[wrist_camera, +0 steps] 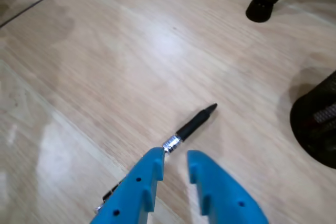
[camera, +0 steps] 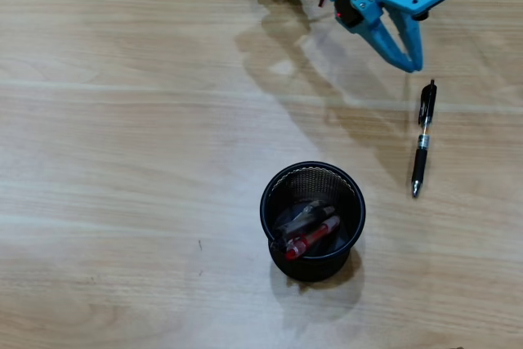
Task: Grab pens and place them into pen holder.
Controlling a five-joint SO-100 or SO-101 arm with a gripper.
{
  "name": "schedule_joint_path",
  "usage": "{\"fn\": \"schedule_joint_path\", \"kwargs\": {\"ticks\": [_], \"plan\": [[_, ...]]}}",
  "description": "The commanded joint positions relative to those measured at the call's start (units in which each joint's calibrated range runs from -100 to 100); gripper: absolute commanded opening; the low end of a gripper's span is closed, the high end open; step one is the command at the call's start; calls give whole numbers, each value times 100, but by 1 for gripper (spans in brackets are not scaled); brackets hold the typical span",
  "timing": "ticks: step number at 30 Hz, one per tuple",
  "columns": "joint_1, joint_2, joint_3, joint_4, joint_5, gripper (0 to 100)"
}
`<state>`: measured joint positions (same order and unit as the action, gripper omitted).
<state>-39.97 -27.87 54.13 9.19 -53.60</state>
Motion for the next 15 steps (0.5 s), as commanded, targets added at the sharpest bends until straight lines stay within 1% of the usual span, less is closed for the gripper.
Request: {"fn": "schedule_joint_path", "kwargs": {"ticks": [1, 3, 5, 6, 9, 11, 15], "plan": [[-223, 812, -1431, 516, -383, 16], [-287, 1262, -1965, 1008, -635, 17], [-333, 1670, -2444, 1573, -1012, 17], [-452, 2035, -2833, 2201, -1483, 17], [-571, 2494, -3340, 3049, -2158, 17], [-607, 2723, -3693, 3577, -2399, 18], [-626, 3216, -4652, 4525, -2687, 21]]}}
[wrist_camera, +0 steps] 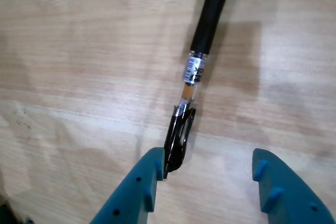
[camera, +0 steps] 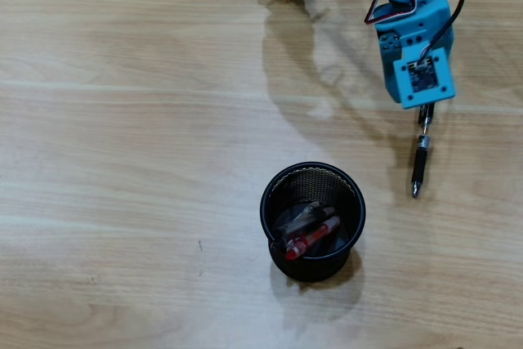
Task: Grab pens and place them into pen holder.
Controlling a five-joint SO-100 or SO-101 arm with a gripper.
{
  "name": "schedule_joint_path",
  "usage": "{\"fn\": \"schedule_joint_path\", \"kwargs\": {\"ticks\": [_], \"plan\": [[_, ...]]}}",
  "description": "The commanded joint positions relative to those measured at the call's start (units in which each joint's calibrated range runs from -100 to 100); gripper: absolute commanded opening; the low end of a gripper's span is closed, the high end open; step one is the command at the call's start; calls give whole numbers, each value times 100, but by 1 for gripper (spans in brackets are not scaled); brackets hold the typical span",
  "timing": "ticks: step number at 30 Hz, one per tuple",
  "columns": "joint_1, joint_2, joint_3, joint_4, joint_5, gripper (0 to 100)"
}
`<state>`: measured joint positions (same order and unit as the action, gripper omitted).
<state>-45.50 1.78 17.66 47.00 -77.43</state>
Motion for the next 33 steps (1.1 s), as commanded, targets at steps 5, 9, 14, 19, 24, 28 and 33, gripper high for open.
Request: {"fn": "schedule_joint_path", "kwargs": {"ticks": [5, 9, 14, 19, 24, 28, 33], "plan": [[-46, 1176, -2381, 1291, -294, 21], [-82, 1864, -3150, 1273, -289, 21], [-73, 2815, -3947, 1273, -284, 21], [-73, 3384, -4046, 1245, -320, 21], [-82, 3715, -4055, 1273, -336, 21], [-82, 3783, -4010, 1282, -336, 20], [-82, 3783, -3992, 1282, -341, 11]]}}
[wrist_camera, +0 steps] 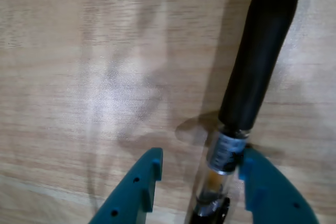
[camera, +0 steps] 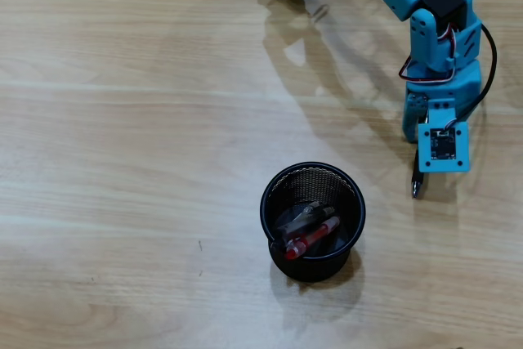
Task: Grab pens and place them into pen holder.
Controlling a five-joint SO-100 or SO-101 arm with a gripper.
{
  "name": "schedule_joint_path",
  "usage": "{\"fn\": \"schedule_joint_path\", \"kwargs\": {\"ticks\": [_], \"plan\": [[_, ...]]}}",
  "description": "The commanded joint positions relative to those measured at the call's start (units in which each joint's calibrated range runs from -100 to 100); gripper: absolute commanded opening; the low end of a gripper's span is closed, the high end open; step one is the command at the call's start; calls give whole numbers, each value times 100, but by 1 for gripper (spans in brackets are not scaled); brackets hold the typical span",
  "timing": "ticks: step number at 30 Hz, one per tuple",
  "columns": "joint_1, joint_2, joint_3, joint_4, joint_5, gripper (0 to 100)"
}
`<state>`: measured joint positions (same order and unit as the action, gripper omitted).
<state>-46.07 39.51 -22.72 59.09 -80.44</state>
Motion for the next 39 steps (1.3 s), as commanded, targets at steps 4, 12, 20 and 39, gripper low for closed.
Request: {"fn": "schedule_joint_path", "kwargs": {"ticks": [4, 12, 20, 39], "plan": [[-25, 3, 54, 73, -40, 2], [-16, -14, 72, 82, 13, 2], [478, -796, 371, 91, 1128, 2], [1969, -5747, 3231, -856, 3458, 2]]}}
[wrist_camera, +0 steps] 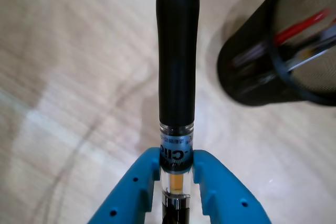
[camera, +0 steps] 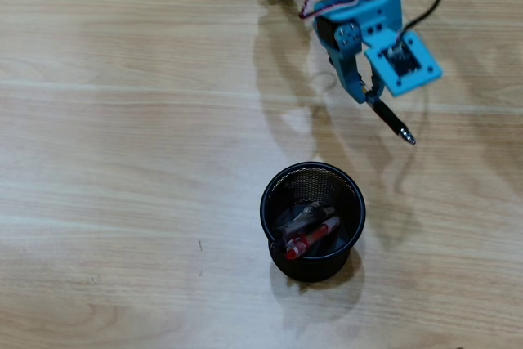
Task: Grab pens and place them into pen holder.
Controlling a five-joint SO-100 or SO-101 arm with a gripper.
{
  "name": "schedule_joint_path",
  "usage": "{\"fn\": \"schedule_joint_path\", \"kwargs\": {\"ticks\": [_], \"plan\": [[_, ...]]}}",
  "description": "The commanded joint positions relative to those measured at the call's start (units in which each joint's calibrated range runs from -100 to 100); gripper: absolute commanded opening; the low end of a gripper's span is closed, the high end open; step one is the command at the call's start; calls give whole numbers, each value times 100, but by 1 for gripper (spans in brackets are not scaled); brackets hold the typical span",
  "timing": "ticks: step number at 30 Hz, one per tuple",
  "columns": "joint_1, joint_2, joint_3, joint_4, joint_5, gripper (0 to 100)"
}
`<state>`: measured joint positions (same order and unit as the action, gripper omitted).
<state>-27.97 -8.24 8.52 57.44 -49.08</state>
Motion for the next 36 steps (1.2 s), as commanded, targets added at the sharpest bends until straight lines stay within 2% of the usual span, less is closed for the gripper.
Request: {"fn": "schedule_joint_path", "kwargs": {"ticks": [1, 11, 21, 24, 30, 36], "plan": [[167, -1116, 180, -938, 395, 2], [359, -2178, 1031, -3517, 950, 2], [707, -1957, 2415, -6779, 902, 2], [926, -1516, 2497, -7690, 688, 2], [1201, -293, 2252, -8829, 410, 2], [1311, 633, 1899, -9102, 274, 2]]}}
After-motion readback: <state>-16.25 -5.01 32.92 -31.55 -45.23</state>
